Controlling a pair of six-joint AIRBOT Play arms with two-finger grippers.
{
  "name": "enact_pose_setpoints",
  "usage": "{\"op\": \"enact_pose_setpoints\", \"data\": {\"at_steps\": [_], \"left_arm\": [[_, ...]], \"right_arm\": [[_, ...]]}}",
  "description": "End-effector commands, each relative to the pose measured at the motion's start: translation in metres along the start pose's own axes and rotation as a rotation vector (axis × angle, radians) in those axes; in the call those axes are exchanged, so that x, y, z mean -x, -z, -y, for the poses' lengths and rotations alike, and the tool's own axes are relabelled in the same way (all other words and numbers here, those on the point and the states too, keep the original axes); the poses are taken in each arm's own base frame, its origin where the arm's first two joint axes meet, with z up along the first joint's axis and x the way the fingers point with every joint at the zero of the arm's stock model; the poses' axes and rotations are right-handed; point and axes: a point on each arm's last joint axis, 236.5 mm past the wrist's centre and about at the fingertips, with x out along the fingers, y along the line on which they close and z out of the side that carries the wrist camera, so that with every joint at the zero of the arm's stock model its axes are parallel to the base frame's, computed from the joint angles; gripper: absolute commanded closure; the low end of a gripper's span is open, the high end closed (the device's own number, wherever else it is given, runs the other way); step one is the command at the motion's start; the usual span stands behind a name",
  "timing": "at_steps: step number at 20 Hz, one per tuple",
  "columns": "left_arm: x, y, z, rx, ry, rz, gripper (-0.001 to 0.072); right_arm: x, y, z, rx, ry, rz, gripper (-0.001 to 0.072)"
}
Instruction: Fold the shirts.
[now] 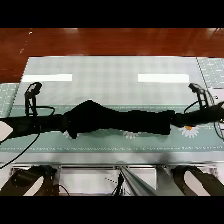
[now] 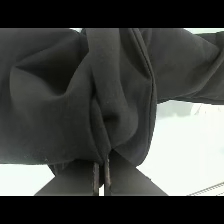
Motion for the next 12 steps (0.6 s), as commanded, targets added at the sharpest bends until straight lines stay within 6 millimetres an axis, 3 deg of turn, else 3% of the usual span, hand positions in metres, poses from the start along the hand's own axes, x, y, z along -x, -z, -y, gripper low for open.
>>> {"op": "enact_pose_setpoints", "data": {"at_steps": [1, 6, 8, 12], "left_arm": [[0.0, 0.0, 0.0, 0.0, 0.0, 0.0, 0.0683], [0.0, 0.0, 0.0, 0.001, 0.0, -0.001, 0.0684], [0.0, 0.0, 0.0, 0.001, 0.0, 0.0, 0.0683], [0.0, 0.0, 0.0, 0.002, 0.001, -0.001, 0.0683]], "right_arm": [[-0.02, 0.009, -0.027, -0.025, -0.162, 0.06, 0.0222], [-0.035, 0.007, -0.009, -0.055, -0.104, 0.105, 0.0222], [-0.035, 0.001, -0.007, -0.067, -0.097, 0.132, 0.0304], [-0.034, -0.002, -0.004, -0.055, -0.083, 0.142, 0.027]]}}
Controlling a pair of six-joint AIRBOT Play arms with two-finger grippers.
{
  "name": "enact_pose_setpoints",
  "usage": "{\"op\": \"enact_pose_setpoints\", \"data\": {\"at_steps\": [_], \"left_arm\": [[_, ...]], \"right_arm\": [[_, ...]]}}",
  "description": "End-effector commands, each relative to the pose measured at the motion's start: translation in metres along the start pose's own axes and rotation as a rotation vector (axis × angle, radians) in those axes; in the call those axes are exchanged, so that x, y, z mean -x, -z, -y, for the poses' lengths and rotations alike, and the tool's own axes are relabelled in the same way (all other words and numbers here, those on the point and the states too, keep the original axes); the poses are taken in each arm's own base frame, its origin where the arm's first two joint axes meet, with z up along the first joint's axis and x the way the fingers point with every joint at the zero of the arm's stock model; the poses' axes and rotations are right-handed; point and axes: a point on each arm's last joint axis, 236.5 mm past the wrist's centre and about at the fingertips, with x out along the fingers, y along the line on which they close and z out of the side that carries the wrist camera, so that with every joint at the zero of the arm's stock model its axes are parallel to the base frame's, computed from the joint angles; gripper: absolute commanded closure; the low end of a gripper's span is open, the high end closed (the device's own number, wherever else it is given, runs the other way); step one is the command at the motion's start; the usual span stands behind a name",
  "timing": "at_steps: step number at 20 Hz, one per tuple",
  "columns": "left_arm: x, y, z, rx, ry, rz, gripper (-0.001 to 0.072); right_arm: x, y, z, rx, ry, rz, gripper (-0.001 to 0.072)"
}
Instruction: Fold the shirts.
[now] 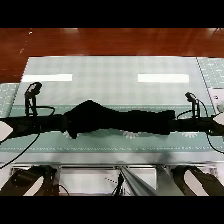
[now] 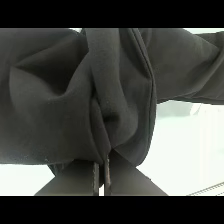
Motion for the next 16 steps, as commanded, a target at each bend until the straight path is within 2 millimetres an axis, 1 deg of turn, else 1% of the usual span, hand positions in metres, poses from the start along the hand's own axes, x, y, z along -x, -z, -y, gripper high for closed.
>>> {"op": "enact_pose_setpoints", "data": {"at_steps": [1, 3, 5, 6, 9, 11, 13, 15, 16], "left_arm": [[0.0, 0.0, 0.001, 0.003, 0.003, -0.001, 0.0683], [0.0, 0.0, 0.0, 0.002, 0.002, -0.001, 0.0683], [0.0, 0.0, 0.0, 0.002, 0.002, -0.001, 0.0683], [0.0, 0.0, 0.001, 0.002, 0.003, -0.001, 0.0683], [0.0, 0.0, 0.001, 0.003, 0.003, -0.001, 0.0683], [0.0, 0.0, 0.001, 0.003, 0.003, -0.001, 0.0683], [0.0, 0.0, 0.0, 0.002, 0.002, 0.0, 0.0683], [0.0, 0.0, 0.0, 0.002, 0.002, 0.001, 0.0683], [0.0, 0.0, 0.0, 0.001, 0.001, 0.001, 0.0683]], "right_arm": [[0.001, 0.0, 0.001, 0.021, 0.004, -0.002, 0.0232], [0.006, 0.008, 0.002, 0.057, 0.017, -0.054, 0.0219], [0.008, 0.015, 0.011, 0.08, 0.053, -0.09, 0.0219], [0.008, 0.016, 0.012, 0.081, 0.059, -0.09, 0.0219], [0.005, 0.009, 0.018, 0.073, 0.08, -0.054, 0.0219], [0.003, 0.003, 0.015, 0.054, 0.067, -0.024, 0.0221], [-0.007, 0.0, 0.003, -0.014, -0.006, -0.006, 0.0224], [-0.023, 0.01, 0.0, -0.08, -0.06, -0.041, 0.0225], [-0.029, 0.016, 0.001, -0.096, -0.074, -0.067, 0.0265]]}}
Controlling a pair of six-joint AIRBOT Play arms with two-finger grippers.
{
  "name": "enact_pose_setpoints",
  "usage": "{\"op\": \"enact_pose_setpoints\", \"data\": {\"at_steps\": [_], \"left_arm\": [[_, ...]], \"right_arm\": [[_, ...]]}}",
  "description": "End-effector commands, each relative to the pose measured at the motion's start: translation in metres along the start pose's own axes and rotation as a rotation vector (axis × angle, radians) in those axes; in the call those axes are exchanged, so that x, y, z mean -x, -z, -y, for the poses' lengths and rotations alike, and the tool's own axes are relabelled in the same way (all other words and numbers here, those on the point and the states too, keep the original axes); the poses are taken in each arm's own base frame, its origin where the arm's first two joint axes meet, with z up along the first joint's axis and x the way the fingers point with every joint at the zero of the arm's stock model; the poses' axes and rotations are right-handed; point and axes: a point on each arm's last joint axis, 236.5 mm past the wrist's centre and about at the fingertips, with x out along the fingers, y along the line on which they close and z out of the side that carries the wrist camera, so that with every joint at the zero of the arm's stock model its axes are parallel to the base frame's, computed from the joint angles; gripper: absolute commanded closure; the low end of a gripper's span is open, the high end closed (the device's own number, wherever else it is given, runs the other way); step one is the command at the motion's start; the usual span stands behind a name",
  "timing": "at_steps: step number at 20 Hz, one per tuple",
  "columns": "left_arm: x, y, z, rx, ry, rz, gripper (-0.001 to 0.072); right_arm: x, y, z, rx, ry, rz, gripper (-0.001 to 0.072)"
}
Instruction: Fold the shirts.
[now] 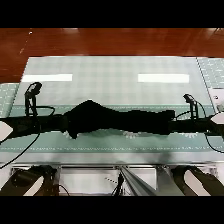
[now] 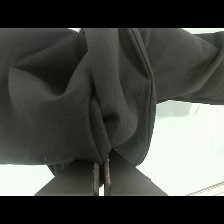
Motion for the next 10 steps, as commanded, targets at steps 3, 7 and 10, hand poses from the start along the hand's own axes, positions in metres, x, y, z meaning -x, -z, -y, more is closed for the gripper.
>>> {"op": "enact_pose_setpoints", "data": {"at_steps": [3, 7, 10], "left_arm": [[0.0, -0.001, -0.003, -0.007, -0.013, 0.005, 0.0684], [0.029, -0.038, -0.011, -0.099, -0.105, 0.117, 0.0685], [0.098, -0.102, -0.005, -0.213, -0.22, 0.337, 0.0685]], "right_arm": [[-0.019, 0.003, -0.003, -0.077, -0.07, -0.035, 0.0678], [0.056, -0.063, -0.047, 0.134, -0.084, 0.123, 0.0685], [0.175, -0.137, -0.103, 0.321, 0.004, 0.471, 0.0686]]}}
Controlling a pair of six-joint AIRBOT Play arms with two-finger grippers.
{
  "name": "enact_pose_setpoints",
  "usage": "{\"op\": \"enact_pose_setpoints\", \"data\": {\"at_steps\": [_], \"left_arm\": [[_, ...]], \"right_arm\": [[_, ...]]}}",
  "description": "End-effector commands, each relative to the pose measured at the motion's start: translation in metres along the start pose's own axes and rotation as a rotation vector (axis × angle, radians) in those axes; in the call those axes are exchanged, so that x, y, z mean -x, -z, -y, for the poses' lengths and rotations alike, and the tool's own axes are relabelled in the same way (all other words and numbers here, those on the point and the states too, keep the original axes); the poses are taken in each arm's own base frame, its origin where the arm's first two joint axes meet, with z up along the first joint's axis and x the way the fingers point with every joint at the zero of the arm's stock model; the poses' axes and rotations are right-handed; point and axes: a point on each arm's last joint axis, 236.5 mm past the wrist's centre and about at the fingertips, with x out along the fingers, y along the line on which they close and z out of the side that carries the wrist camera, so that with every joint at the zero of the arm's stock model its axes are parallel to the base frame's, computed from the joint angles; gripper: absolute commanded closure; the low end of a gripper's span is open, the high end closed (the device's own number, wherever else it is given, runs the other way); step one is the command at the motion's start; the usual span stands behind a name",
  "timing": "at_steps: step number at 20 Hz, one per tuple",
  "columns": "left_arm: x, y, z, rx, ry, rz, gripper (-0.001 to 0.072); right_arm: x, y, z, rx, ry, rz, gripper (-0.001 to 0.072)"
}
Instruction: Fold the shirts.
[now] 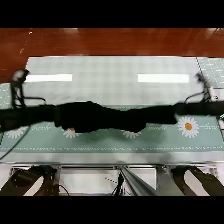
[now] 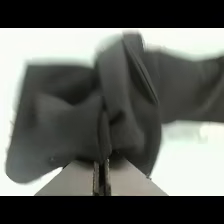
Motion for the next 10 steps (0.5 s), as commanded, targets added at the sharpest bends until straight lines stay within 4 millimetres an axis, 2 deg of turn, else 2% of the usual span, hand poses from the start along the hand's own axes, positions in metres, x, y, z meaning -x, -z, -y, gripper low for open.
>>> {"op": "enact_pose_setpoints", "data": {"at_steps": [1, 3, 5, 8, 10], "left_arm": [[0.069, -0.079, -0.016, -0.125, -0.161, 0.249, 0.0685], [0.129, -0.125, -0.015, -0.17, -0.228, 0.421, 0.0685], [0.186, -0.154, -0.004, -0.185, -0.239, 0.566, 0.0684], [0.249, -0.173, 0.018, -0.191, -0.191, 0.713, 0.0684], [0.272, -0.172, 0.032, -0.244, -0.164, 0.738, 0.0684]], "right_arm": [[0.116, -0.107, -0.057, 0.215, 0.107, 0.378, 0.0686], [0.195, -0.153, -0.084, 0.278, 0.217, 0.625, 0.0687], [0.246, -0.169, -0.105, 0.292, 0.267, 0.759, 0.0687], [0.278, -0.169, -0.134, 0.27, 0.231, 0.815, 0.0687], [0.286, -0.164, -0.146, 0.267, 0.214, 0.806, 0.0687]]}}
